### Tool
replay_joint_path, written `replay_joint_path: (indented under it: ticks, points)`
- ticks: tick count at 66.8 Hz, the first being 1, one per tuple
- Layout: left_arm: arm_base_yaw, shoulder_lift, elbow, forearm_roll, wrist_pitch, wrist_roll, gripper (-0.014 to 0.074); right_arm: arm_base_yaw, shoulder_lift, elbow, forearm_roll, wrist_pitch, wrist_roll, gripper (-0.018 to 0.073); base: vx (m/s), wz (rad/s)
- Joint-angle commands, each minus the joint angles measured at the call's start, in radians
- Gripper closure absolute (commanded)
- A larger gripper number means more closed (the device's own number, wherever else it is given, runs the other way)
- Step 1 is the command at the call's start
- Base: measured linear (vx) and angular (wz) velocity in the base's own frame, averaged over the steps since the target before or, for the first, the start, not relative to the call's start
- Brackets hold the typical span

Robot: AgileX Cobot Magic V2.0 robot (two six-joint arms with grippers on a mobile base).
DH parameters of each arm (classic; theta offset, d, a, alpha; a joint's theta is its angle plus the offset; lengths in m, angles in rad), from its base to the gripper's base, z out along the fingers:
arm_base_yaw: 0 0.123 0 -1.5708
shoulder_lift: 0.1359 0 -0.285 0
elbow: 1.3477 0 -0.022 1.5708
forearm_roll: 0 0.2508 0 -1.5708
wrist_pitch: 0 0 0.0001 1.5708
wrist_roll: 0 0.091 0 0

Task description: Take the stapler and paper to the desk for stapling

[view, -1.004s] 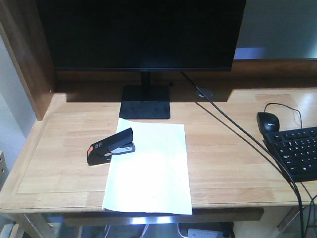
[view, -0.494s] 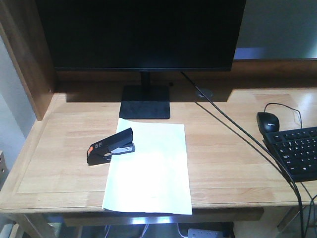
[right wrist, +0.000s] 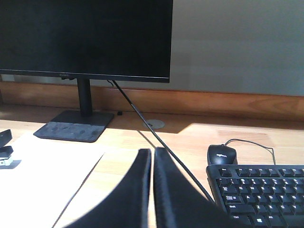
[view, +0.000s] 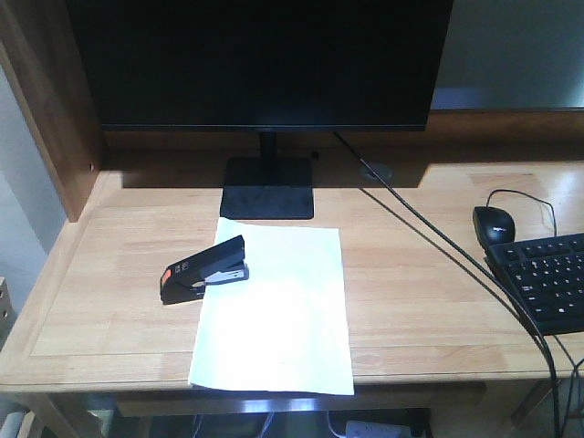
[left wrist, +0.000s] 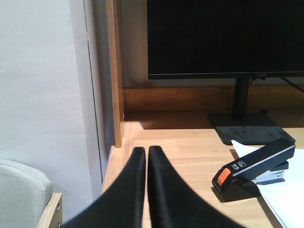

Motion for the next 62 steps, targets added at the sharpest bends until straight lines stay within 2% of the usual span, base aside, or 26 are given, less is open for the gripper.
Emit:
replay_joint_path:
  ticks: [1, 62]
  points:
    - [0.001, -0.013, 0.028, -0.001, -0.07, -0.007, 0.0603, -0.006, -0.016, 0.003, -0.002, -0.07, -0.002, 0.0568, 0.0, 0.0]
    - [0.001, -0.013, 0.028, -0.001, -0.07, -0.007, 0.0603, -0.006, -0.016, 0.003, -0.002, -0.07, -0.002, 0.0568, 0.0, 0.0]
